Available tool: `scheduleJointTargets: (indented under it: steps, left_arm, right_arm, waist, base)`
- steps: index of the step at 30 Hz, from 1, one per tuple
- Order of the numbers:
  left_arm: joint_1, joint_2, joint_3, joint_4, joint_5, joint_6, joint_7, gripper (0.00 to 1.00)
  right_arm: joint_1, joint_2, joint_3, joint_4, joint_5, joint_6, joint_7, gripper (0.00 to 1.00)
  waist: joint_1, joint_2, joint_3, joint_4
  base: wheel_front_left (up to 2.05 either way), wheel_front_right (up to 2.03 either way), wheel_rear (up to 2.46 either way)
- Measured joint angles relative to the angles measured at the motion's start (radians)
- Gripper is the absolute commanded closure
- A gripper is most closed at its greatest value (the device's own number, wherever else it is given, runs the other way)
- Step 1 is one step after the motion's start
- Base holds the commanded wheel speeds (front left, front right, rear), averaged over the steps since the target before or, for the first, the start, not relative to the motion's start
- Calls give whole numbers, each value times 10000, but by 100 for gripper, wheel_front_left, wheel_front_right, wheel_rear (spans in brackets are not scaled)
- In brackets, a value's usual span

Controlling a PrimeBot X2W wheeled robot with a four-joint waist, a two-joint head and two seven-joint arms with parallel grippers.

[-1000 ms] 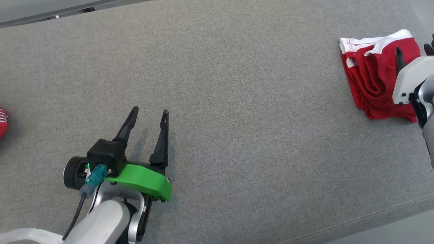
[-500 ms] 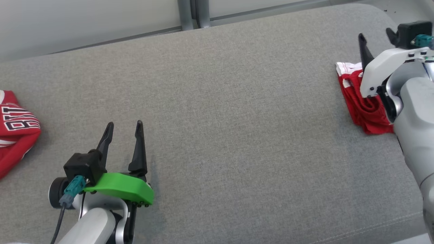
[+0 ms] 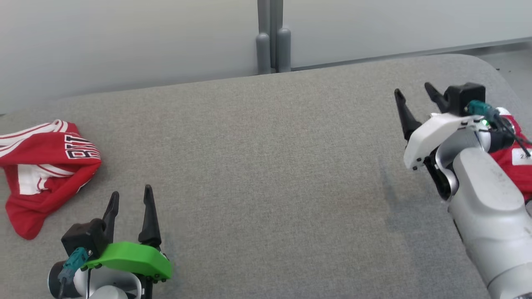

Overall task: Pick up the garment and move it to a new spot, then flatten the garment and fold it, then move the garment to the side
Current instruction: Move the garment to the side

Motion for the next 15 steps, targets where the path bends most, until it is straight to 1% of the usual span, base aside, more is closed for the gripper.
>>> scheduleJointTargets:
  steps: [1, 2, 5, 8, 11, 15]
  left_arm:
    - [104, -2, 38, 40, 4, -75, -8, 0]
    - [104, -2, 38, 40, 4, -75, -8, 0]
    - [390, -48, 153, 105, 12, -261, -29, 0]
    - [612, -104, 393, 117, 56, -414, -33, 0]
    - [848, -173, 619, 104, 309, -539, -61, 0]
    - [1101, -401, 934, 84, 500, -755, -61, 0]
  right_arm:
    - [289, 94, -136, -263, -10, 2, 40, 0]
    - [289, 94, -136, -263, -10, 2, 40, 0]
    - [1089, 301, -639, -1156, -290, 2, 192, 0]
    - [1892, 550, -1193, -2230, -686, 0, 424, 0]
    - [2731, 970, -1682, -3469, -1212, 0, 683, 0]
    - [3871, 1440, -2104, -4972, -1720, 0, 1072, 0]
  waist:
    - [0, 0, -89, 57]
    - [0, 0, -89, 57]
    - [0, 0, -314, 215]
    - [0, 0, -481, 356]
    - [0, 0, -594, 461]
    - [0, 0, -689, 560]
  base:
    - [0, 0, 0]
    - [0, 0, 0]
    - [0, 0, 0]
    - [0, 0, 0]
    - [0, 0, 0]
    - [0, 0, 0]
